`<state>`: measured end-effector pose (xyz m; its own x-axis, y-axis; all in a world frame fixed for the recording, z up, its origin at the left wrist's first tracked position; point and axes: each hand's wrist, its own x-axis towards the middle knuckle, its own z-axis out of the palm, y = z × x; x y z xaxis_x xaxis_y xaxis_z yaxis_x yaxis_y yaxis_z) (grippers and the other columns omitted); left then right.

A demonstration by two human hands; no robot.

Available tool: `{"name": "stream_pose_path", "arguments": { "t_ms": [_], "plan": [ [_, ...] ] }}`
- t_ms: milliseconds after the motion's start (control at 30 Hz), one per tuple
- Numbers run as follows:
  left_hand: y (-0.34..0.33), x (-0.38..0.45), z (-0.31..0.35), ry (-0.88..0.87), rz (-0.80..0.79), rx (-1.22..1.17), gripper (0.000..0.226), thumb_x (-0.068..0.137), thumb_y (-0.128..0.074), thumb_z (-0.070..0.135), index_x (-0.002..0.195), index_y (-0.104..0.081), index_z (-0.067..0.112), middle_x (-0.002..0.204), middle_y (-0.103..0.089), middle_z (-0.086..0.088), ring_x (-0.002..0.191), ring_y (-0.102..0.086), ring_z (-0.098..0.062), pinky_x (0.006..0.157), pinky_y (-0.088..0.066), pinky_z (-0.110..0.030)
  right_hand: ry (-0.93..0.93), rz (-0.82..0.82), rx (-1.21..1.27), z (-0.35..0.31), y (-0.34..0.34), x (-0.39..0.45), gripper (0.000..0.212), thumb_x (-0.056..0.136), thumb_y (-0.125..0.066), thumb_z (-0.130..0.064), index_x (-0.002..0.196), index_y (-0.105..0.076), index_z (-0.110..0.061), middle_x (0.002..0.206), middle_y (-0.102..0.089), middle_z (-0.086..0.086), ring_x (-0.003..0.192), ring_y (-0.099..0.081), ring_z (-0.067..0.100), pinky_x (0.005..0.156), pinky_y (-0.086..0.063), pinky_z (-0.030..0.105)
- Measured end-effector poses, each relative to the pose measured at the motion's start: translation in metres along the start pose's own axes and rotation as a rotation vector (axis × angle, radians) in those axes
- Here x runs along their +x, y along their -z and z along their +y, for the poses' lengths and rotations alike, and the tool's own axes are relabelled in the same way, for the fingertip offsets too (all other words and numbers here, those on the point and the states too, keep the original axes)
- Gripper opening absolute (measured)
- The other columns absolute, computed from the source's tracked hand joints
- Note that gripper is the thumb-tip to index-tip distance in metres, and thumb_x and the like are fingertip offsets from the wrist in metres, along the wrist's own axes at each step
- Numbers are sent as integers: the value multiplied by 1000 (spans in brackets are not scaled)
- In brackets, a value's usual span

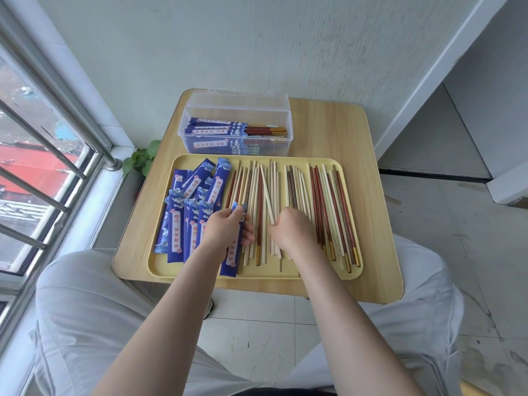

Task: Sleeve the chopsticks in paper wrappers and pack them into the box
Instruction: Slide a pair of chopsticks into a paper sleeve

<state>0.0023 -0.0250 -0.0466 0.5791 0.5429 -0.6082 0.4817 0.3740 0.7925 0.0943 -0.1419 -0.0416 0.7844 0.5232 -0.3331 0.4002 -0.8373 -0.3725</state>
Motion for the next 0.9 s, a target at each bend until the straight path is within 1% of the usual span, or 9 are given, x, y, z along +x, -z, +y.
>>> {"name": "stream_pose_path", "arguments": {
  "t_ms": [267, 400, 467, 500, 567, 667, 767, 833, 900],
  "plan": [
    [2, -2, 1, 2, -5, -14, 38, 105, -50, 32, 110, -63, -4, 69, -68, -10, 56, -65, -20, 57, -58, -31, -72, 20, 179, 12, 6, 2, 35, 89, -64, -16, 64, -39, -13, 58, -38, 1, 44, -34, 15, 45, -30, 22],
    [1, -5, 1, -16, -14, -75, 36, 106, -50, 27, 112, -61, -7, 75, -65, -13, 54, -64, -19, 54, -55, -28, -84, -10, 214, 27, 21, 3, 27, 91, -62, -13, 66, -54, -7, 56, -56, 12, 42, -52, 16, 51, -44, 22],
    [1, -6, 2, -31, -22, -59, 36, 104, -53, 26, 111, -62, -8, 77, -67, -13, 56, -65, -18, 54, -57, -27, -69, -88, 221, 31, 29, 0, 23, 94, -58, -13, 75, -66, -1, 63, -70, 12, 39, -57, 10, 49, -44, 21],
    [1, -7, 2, -39, -28, -38, 35, 104, -54, 26, 111, -63, -8, 78, -69, -12, 57, -66, -18, 55, -58, -27, -65, -104, 246, 33, 33, 0, 21, 95, -57, -14, 81, -68, -4, 67, -72, 10, 42, -60, 11, 48, -46, 22],
    [-1, -8, 3, -62, -45, -4, 35, 103, -55, 26, 109, -64, -7, 77, -72, -11, 60, -68, -18, 57, -58, -26, -66, -48, 308, 39, 39, 1, 16, 98, -57, -16, 86, -67, -14, 75, -72, 5, 51, -66, 15, 49, -53, 27],
    [-1, -8, 5, -74, -38, 4, 35, 103, -54, 26, 108, -64, -6, 75, -73, -9, 60, -69, -17, 56, -58, -26, -20, 46, 321, 41, 40, 4, 9, 99, -58, -18, 94, -66, -18, 85, -69, -2, 60, -68, 17, 63, -61, 35],
    [-2, -6, 5, -52, -3, 10, 33, 104, -53, 27, 107, -65, -3, 74, -73, -9, 58, -68, -17, 53, -57, -25, 100, -13, 288, 26, 32, 1, 9, 98, -59, -21, 98, -67, -20, 91, -64, -10, 70, -68, 17, 67, -58, 32],
    [-2, -5, 5, -45, 2, 13, 34, 104, -52, 28, 108, -64, -3, 75, -73, -9, 59, -68, -19, 53, -57, -26, 161, -56, 233, 14, 20, -1, 11, 98, -58, -19, 100, -69, -19, 91, -59, -12, 75, -63, 11, 63, -49, 24],
    [-2, -3, 4, -47, 0, 20, 34, 104, -52, 29, 109, -64, -3, 76, -73, -10, 60, -68, -20, 54, -58, -27, 167, -33, 144, 6, 8, -1, 11, 97, -57, -16, 100, -66, -19, 92, -60, -9, 75, -58, 10, 57, -43, 24]
  ]
}}
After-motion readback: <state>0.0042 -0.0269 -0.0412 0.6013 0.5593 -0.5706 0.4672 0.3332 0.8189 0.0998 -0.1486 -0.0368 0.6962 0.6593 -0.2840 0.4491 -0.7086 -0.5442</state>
